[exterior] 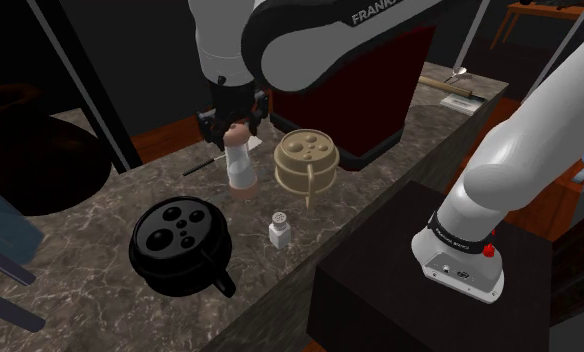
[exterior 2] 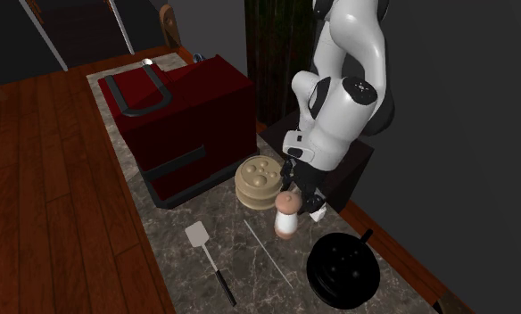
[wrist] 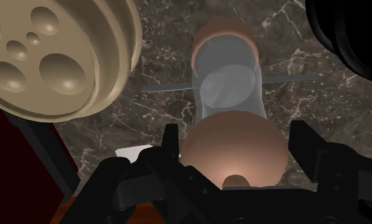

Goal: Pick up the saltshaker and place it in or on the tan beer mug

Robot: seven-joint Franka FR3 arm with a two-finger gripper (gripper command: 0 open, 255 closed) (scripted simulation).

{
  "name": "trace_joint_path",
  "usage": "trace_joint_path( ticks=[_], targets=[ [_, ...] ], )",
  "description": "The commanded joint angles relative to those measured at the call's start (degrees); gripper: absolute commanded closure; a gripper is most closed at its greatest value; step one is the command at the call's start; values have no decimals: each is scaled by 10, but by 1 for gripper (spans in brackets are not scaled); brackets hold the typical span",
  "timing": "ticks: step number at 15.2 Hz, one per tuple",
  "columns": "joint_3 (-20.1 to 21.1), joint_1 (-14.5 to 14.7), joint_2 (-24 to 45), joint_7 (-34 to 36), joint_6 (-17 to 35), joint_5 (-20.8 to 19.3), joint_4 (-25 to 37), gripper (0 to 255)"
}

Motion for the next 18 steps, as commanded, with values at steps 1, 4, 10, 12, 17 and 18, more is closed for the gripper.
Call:
trace_joint_path(
  ticks=[1, 4, 10, 12, 17, 18],
  targets=[
    [-2, 1, -4, -5, -16, 4, 13, 255],
    [-5, 2, -10, -14, -38, 10, 31, 255],
    [-11, 2, -19, -27, -82, 18, 69, 255],
    [-12, 2, -20, -31, -97, 20, 83, 255],
    [-15, 1, -22, -39, -134, 23, 120, 255],
    [-15, 1, -21, -41, -142, 23, 128, 255]
  ],
)
